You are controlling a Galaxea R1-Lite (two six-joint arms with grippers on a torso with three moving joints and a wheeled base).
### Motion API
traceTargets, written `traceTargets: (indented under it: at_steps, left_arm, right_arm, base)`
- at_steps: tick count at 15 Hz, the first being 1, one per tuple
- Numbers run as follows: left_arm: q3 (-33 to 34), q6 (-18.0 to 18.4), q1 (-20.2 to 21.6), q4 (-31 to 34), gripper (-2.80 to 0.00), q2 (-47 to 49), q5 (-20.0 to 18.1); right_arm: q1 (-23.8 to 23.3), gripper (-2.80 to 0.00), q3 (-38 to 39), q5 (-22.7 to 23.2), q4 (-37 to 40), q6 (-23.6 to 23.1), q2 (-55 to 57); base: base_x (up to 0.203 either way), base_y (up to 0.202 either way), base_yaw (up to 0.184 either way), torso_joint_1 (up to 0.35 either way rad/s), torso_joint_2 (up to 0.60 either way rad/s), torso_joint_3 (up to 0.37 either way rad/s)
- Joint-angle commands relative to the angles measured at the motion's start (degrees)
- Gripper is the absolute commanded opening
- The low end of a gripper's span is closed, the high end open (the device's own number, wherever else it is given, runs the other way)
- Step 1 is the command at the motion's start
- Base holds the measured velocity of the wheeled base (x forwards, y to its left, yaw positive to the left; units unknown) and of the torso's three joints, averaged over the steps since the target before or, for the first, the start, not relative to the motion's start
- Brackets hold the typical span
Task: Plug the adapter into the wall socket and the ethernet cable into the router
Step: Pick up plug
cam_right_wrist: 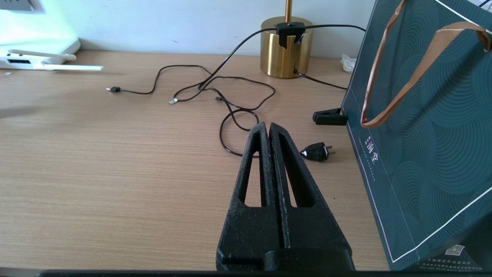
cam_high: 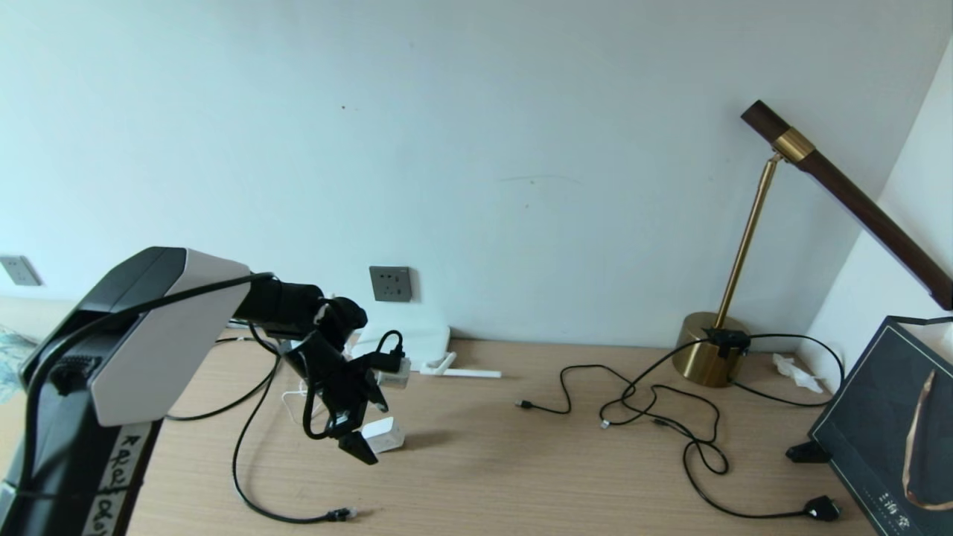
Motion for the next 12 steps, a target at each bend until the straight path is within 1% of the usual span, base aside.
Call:
traceTargets:
  at_steps: [1,8,12]
  left_arm:
    - [-0.29,0.32,0.00,0.26,0.00,0.20,-0.13]
    - [0.36,0.15,-0.35,-1.19,0.00,0.02,1.05]
    - [3.73,0.07,-1.07,-4.71,0.00,0.28,1.01]
  right_arm:
    - [0.01,-2.80,-0.01,0.03,0.05,0.02,0.09]
    - [0.01,-2.80,-0.01,0.01,0.05,0.06,0.00]
    - [0.01,-2.80,-0.01,-0.06,0.05,0.11,0.00]
  base:
    - [0.000,0.000,0.000,0.000,0.00,0.000]
    - [0.000,0.000,0.000,0.000,0.00,0.000]
    - [0.000,0.000,0.000,0.000,0.00,0.000]
